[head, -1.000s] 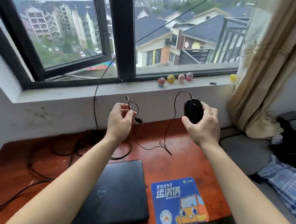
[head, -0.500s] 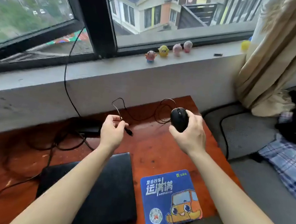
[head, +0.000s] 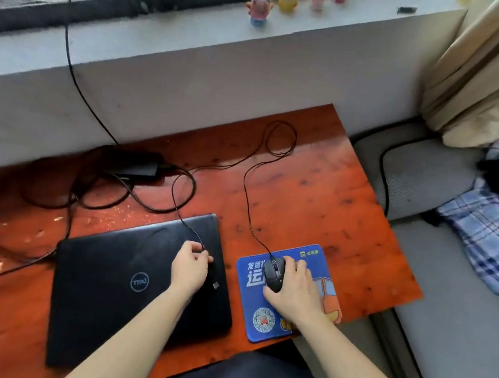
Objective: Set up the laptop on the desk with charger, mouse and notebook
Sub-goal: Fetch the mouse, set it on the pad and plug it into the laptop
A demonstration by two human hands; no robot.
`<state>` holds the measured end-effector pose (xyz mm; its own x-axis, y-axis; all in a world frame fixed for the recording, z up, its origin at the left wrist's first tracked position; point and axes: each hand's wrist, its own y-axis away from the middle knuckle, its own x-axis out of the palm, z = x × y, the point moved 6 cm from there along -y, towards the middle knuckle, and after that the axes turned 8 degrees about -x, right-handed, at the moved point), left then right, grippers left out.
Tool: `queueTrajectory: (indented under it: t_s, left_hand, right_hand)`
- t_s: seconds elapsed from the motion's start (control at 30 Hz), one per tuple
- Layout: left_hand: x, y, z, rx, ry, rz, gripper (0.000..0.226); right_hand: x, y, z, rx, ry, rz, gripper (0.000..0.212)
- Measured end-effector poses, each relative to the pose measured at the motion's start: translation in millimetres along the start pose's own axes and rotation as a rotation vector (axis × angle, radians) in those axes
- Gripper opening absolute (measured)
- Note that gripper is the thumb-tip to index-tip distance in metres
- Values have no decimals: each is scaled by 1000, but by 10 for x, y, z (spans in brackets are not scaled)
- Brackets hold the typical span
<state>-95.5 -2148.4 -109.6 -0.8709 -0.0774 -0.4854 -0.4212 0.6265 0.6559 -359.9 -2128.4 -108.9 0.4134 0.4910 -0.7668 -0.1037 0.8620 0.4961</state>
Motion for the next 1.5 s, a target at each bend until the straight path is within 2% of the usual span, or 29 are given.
queueTrajectory:
  t_s: [0.2, 0.47, 0.53, 0.6, 0.67, 0.8, 0.9, 1.1, 1.2, 1.33, 1.5]
  left_hand:
    - [-27, -50, 46, -21, -34, -11, 12]
    - [-18, -75, 74, -37, -26, -12, 10]
    - [-29, -77, 77, -55, -8, -4, 12]
    - [-83, -69, 49, -54, 11, -20, 16]
    - [-181, -54, 3, -46, 45, -48, 20]
    - [-488, -23, -69, -3, 133, -116, 22]
    - [-869, 70, -14, 1, 215, -212, 19]
    - [-1748, 197, 287, 4, 331, -414, 15]
    - [-2079, 185, 479, -6, 356, -462, 13]
    - [-2464, 116, 721, 6, 392, -491, 12]
    - [-2986, 61, 944, 104, 465, -428, 20]
  right_hand:
    - [-32, -35, 22, 25, 25, 32, 79]
    - [-5, 62, -79, 87, -17, 8, 83]
    - [-2, 64, -80, 99, 26, 12, 88]
    - [-32, 54, -34, 101, 119, 9, 104]
    - [-132, 20, 88, 53, 176, -72, 112]
    - [-318, -145, 482, -125, 24, -233, 87]
    - [-223, -296, 902, -257, -70, -141, 77]
    - [187, -352, 1734, -395, -152, 100, 73]
    - [353, -377, 2036, -317, -340, 177, 66]
    - [591, -408, 2494, -63, -856, 296, 56]
    - [689, -463, 3315, 43, -1281, 239, 48]
